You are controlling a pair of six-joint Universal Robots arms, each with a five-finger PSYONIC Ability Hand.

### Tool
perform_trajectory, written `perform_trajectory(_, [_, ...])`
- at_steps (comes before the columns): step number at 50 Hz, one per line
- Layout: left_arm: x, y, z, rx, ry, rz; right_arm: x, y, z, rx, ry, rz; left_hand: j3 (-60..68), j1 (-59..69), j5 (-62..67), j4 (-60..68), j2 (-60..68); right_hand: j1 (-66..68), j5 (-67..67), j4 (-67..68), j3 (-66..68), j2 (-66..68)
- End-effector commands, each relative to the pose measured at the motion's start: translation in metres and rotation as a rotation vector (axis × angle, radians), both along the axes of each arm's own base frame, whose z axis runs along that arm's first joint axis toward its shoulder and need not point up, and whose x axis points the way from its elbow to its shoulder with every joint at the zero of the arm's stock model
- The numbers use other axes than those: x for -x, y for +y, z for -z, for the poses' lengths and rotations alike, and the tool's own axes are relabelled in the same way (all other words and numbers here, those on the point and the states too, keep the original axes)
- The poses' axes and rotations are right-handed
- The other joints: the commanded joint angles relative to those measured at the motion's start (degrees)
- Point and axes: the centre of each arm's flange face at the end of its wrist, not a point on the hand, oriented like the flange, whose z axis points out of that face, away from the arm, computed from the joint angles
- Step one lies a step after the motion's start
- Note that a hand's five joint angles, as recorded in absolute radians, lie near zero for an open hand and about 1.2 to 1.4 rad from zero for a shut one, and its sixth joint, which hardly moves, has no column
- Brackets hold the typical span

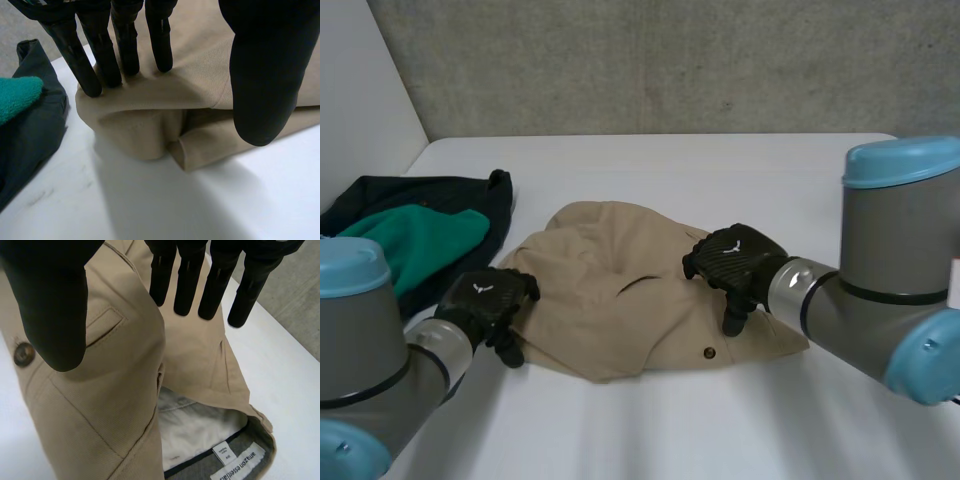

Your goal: Fold the laundry.

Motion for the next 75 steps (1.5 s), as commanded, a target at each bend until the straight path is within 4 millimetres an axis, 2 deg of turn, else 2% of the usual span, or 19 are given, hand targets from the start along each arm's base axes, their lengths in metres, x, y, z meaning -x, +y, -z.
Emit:
perform_trajectory(1, [0.01, -0.031, 0.008, 0.065, -0.009, 0.006, -0.011, -0.018, 0.015, 0.035, 0.012, 0.025, 0.89, 1.02, 2.04, 1.91, 1.23, 31.28, 30.85, 31.19, 31.48, 31.48])
perform_trajectory(4, [0.015, -0.041, 0.012, 0.082, -0.019, 0.02, -0.016, -0.024, 0.015, 0.06, 0.006, 0.031, 2.06, 2.19, 3.21, 3.09, 2.41, 50.58, 50.16, 50.49, 50.78, 50.79])
perform_trajectory(8, [0.024, -0.06, 0.021, 0.108, -0.053, 0.05, -0.025, -0.032, 0.014, 0.101, -0.01, 0.02, 5.08, 5.21, 6.23, 6.1, 5.42, 50.62, 50.2, 50.53, 50.82, 50.83])
perform_trajectory(12, [0.038, -0.081, 0.02, 0.167, -0.067, 0.086, -0.035, -0.037, 0.011, 0.159, -0.016, -0.005, 33.1, 33.23, 34.25, 34.13, 33.45, 50.62, 50.2, 50.53, 50.82, 50.83])
perform_trajectory(13, [0.043, -0.092, 0.014, 0.211, -0.069, 0.086, -0.039, -0.042, 0.008, 0.196, -0.02, -0.009, 54.67, 54.8, 55.82, 55.69, 55.01, 50.62, 50.2, 50.53, 50.82, 50.83])
perform_trajectory(15, [0.048, -0.105, -0.001, 0.275, -0.057, 0.083, -0.043, -0.048, 0.002, 0.243, -0.024, -0.012, 55.37, 55.5, 56.52, 56.4, 55.71, 50.62, 50.2, 50.53, 50.82, 50.83])
perform_trajectory(19, [0.053, -0.138, -0.061, 0.48, 0.004, 0.034, -0.053, -0.072, -0.033, 0.44, -0.075, 0.031, 55.37, 55.5, 56.52, 56.4, 55.71, 50.62, 50.2, 50.53, 50.82, 50.83])
perform_trajectory(20, [0.051, -0.151, -0.092, 0.578, 0.045, 0.0, -0.055, -0.078, -0.045, 0.499, -0.098, 0.049, 55.37, 55.5, 56.52, 56.4, 55.71, 50.62, 50.2, 50.53, 50.82, 50.83])
perform_trajectory(28, [0.039, -0.158, -0.239, 0.993, 0.39, -0.052, -0.047, -0.106, -0.199, 1.17, -0.585, 0.26, 55.37, 55.5, 56.52, 56.4, 55.71, 50.62, 50.2, 50.53, 50.82, 50.83])
perform_trajectory(33, [0.036, -0.141, -0.275, 1.042, 0.513, 0.016, -0.043, -0.092, -0.219, 1.332, -0.692, 0.22, 55.37, 55.5, 56.52, 56.4, 55.71, 50.62, 50.2, 50.53, 50.82, 50.83])
perform_trajectory(39, [0.031, -0.131, -0.249, 0.889, 0.49, 0.032, -0.042, -0.087, -0.18, 1.213, -0.571, 0.184, 55.37, 55.5, 56.52, 56.4, 55.71, 50.62, 50.2, 50.53, 50.82, 50.83])
perform_trajectory(47, [0.022, -0.093, -0.135, 0.503, 0.32, 0.022, -0.029, -0.069, -0.072, 0.849, -0.261, 0.15, 55.37, 55.5, 56.52, 56.4, 55.71, 50.62, 50.2, 50.53, 50.82, 50.83])
perform_trajectory(52, [0.022, -0.047, -0.049, 0.265, 0.165, 0.114, -0.011, -0.044, 0.007, 0.557, -0.081, 0.127, 55.37, 55.5, 56.52, 56.4, 55.71, 50.62, 50.2, 50.53, 50.82, 50.83])
perform_trajectory(56, [0.02, -0.022, -0.008, 0.151, 0.075, 0.177, -0.002, -0.024, 0.04, 0.406, 0.004, 0.109, 55.37, 55.5, 56.52, 56.4, 55.71, 50.62, 50.2, 50.53, 50.82, 50.83])
perform_trajectory(63, [0.012, -0.004, 0.001, 0.077, 0.028, 0.177, 0.006, -0.001, 0.042, 0.272, 0.067, 0.089, 55.37, 55.5, 56.52, 56.4, 55.71, 50.62, 50.2, 50.53, 50.82, 50.83])
perform_trajectory(66, [0.011, -0.004, -0.008, 0.1, 0.039, 0.175, 0.011, 0.004, 0.028, 0.243, 0.082, 0.092, 40.14, 40.26, 41.29, 41.16, 40.48, 20.09, 19.66, 20.0, 20.29, 20.29])
perform_trajectory(67, [0.01, -0.003, -0.014, 0.114, 0.045, 0.176, 0.013, 0.005, 0.019, 0.24, 0.078, 0.099, 24.6, 24.72, 25.75, 25.62, 24.94, -3.33, -3.75, -3.42, -3.13, -3.12])
perform_trajectory(68, [0.01, -0.003, -0.017, 0.124, 0.049, 0.175, 0.014, 0.004, 0.014, 0.242, 0.07, 0.105, 15.95, 16.08, 17.1, 16.97, 16.29, -8.72, -9.15, -8.81, -8.53, -8.52])
perform_trajectory(75, [0.004, 0.004, -0.04, 0.153, 0.043, 0.146, 0.019, -0.013, -0.031, 0.288, -0.03, 0.171, 1.39, 1.52, 2.55, 2.42, 1.74, -11.97, -12.4, -12.06, -11.78, -11.77])
